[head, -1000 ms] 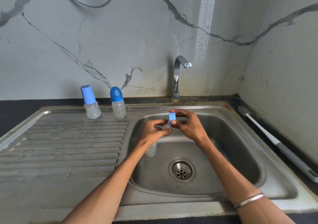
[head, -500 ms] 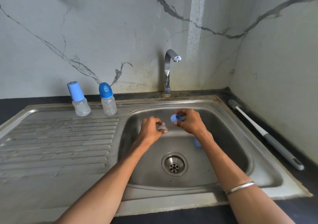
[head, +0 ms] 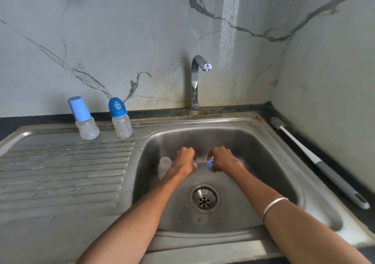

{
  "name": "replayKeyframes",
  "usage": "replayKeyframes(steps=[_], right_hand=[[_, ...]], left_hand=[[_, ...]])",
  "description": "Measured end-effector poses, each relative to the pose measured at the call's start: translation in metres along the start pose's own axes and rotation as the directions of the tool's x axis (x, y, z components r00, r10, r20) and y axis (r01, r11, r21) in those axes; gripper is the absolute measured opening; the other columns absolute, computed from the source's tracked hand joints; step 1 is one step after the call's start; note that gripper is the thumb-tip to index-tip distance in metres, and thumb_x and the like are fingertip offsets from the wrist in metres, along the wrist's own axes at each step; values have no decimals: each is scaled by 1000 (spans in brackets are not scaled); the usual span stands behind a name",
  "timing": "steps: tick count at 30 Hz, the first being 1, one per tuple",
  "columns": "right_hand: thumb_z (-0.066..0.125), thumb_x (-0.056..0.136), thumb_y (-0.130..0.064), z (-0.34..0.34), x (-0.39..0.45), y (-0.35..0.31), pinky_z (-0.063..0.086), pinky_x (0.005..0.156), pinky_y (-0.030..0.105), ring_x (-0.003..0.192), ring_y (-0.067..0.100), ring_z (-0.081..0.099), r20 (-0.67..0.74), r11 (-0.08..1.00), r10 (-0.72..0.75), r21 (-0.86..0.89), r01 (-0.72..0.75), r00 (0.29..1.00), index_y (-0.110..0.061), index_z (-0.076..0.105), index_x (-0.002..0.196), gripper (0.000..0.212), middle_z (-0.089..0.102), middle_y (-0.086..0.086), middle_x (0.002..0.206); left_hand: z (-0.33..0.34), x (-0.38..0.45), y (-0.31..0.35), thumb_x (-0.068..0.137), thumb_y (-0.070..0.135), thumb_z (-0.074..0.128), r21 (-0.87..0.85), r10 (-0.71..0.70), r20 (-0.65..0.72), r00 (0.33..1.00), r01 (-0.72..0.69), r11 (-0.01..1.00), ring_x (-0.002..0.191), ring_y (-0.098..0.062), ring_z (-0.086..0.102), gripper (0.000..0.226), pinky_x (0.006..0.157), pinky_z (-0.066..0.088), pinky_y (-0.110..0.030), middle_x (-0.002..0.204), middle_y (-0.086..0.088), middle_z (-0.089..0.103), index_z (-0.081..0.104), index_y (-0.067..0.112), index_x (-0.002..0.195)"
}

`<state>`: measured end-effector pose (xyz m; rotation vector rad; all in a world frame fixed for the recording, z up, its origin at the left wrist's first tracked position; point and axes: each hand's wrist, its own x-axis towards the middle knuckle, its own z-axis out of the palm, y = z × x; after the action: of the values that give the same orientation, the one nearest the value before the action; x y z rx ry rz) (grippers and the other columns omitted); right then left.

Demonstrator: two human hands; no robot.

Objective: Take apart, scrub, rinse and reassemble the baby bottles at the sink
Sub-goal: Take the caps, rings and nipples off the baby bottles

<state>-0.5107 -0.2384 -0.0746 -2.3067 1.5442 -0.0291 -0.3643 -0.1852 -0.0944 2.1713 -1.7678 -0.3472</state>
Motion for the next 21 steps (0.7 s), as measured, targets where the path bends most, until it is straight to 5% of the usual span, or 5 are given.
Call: replayKeyframes(steps=[21], right_hand=[[66,85,-17,52,26,21,48,92,32,114,29,63,25,994,-60,-88,61,998,-18,68,121,36,64,10,126]], left_hand=[[43,13,-19,84,0,63,176,40,177,983,-72,982,106,-30,58,22,87,53,-39,119,-12,55,63,10,104]])
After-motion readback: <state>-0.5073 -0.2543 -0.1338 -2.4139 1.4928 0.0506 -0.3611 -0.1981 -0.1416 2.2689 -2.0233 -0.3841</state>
